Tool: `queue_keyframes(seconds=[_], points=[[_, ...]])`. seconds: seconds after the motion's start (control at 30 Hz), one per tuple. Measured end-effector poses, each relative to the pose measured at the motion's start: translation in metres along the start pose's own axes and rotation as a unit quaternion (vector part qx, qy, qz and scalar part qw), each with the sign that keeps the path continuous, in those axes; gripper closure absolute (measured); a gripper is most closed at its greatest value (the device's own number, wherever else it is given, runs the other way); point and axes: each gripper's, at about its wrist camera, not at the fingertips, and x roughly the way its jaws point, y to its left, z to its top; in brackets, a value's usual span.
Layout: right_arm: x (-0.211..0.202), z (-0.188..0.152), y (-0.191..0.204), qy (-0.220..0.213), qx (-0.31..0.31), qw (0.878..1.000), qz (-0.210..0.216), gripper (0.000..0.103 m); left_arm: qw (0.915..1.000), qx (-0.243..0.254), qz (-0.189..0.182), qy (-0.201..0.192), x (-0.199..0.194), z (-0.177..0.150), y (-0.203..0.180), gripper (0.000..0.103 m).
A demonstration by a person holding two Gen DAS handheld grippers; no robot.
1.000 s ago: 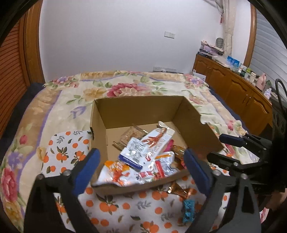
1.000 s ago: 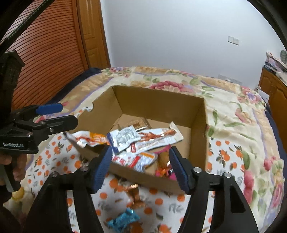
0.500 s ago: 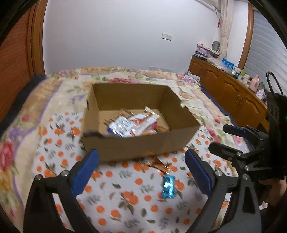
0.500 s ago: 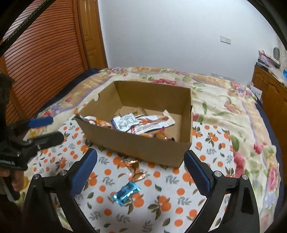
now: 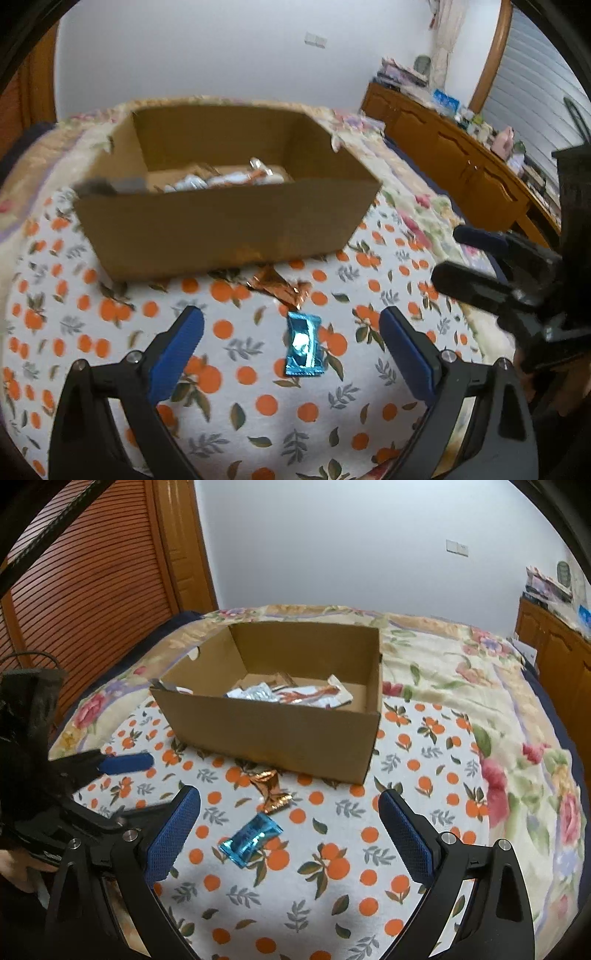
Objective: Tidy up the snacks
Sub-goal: 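Move both open tools back toward the blue and copper candies on the cloth, then grasp the small blue wrapped candy with the left tool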
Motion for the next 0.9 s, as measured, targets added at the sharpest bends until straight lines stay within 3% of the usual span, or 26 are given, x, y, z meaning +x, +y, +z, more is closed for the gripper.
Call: queue_keyframes(seconds=[0.13,0.27,0.3,0.37,0.57,0.73,0.83,0.9], points=[[0.006,-0.005,-0.008,0.003,0.007,1.000,-0.001,0.004,0.9997,0.019,0.004,0.015,0.023,-0.007,-0.005,0.010],[0.016,-0.009,-0.018,0.005,0.019,1.000,0.002,0.005,0.9980,0.044,-0.001,0.045,0.049,-0.015,-0.011,0.030],[0.020,-0.009,-0.020,0.008,0.022,1.000,0.005,0.005,0.9975,0.049,-0.001,0.052,0.055,-0.016,-0.012,0.041],[0.026,-0.011,-0.023,0.014,0.023,1.000,0.011,0.009,0.9958,0.059,0.000,0.070,0.068,-0.020,-0.014,0.049],[0.052,-0.015,-0.022,0.039,0.013,0.999,0.035,0.028,0.9937,0.048,-0.001,0.101,0.095,-0.026,-0.008,0.051],[0.074,-0.015,-0.019,0.054,0.006,0.997,0.050,0.028,0.9940,0.035,-0.018,0.102,0.096,-0.027,-0.002,0.052],[0.088,-0.016,-0.016,0.063,0.000,0.997,0.054,0.029,0.9930,0.053,0.006,0.106,0.097,-0.028,-0.003,0.078],[0.094,-0.018,-0.014,0.069,-0.005,0.996,0.059,0.035,0.9926,0.040,-0.001,0.115,0.096,-0.025,0.005,0.082]])
